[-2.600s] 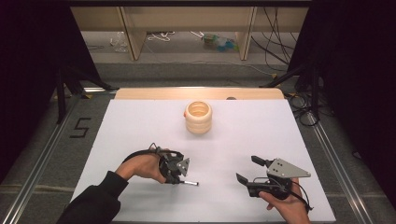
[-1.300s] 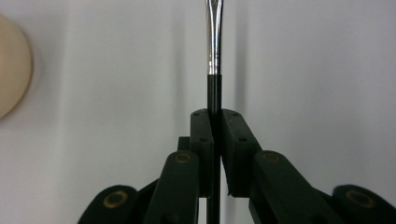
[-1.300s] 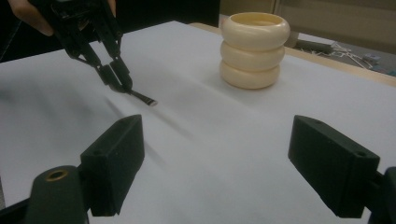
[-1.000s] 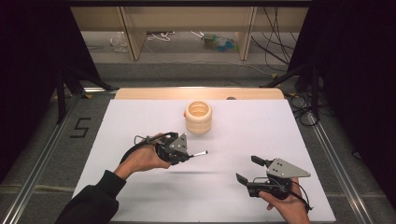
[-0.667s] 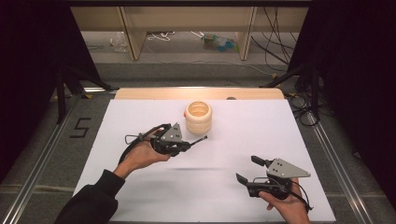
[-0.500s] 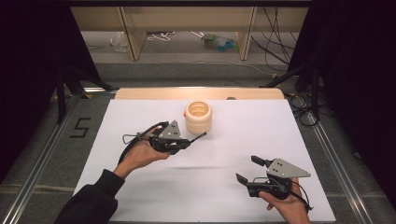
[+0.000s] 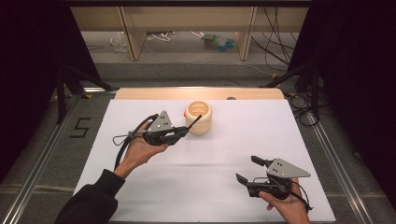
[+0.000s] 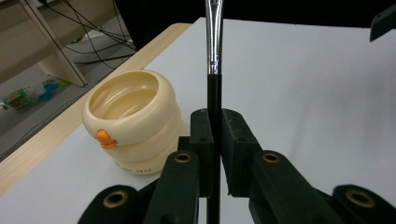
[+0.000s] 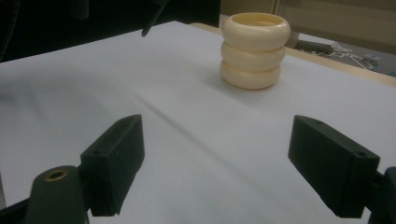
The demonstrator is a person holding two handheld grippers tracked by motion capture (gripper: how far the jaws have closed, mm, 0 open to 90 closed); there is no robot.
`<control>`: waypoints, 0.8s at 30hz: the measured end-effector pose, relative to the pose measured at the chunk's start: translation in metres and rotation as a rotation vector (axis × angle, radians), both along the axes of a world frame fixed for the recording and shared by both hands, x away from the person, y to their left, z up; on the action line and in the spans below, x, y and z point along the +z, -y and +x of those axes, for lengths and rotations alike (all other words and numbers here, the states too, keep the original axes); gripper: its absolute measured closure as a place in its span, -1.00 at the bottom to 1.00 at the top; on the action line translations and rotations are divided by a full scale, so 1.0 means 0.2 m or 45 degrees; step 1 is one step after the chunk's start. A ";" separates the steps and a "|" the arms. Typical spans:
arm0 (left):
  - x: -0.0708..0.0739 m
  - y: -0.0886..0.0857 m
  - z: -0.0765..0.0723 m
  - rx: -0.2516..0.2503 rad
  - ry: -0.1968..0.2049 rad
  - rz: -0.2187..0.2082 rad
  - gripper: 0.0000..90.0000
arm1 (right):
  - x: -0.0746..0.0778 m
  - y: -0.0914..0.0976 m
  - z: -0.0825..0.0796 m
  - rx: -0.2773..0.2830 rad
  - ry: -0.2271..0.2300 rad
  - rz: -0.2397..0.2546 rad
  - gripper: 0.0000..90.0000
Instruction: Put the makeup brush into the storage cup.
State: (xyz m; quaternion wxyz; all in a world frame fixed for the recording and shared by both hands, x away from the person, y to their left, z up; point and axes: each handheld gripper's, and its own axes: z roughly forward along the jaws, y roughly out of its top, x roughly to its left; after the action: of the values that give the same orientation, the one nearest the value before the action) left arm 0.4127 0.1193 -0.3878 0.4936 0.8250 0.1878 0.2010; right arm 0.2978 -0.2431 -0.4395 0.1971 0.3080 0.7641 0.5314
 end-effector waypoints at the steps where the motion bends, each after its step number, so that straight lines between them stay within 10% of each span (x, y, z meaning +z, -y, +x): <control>1: 0.00 0.00 0.00 0.007 0.015 -0.019 0.86 | 0.00 0.00 0.01 -0.005 0.031 -0.009 -0.56; 24: 0.03 -0.05 0.02 0.116 0.062 -0.256 0.86 | 0.00 0.01 0.00 -0.015 0.014 -0.030 -0.56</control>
State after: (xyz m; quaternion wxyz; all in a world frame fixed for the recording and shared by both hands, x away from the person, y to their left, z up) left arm 0.4165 0.1298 -0.3822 0.5687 0.7568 0.2321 0.2234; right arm 0.2985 -0.2448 -0.4392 0.2080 0.3071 0.7675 0.5228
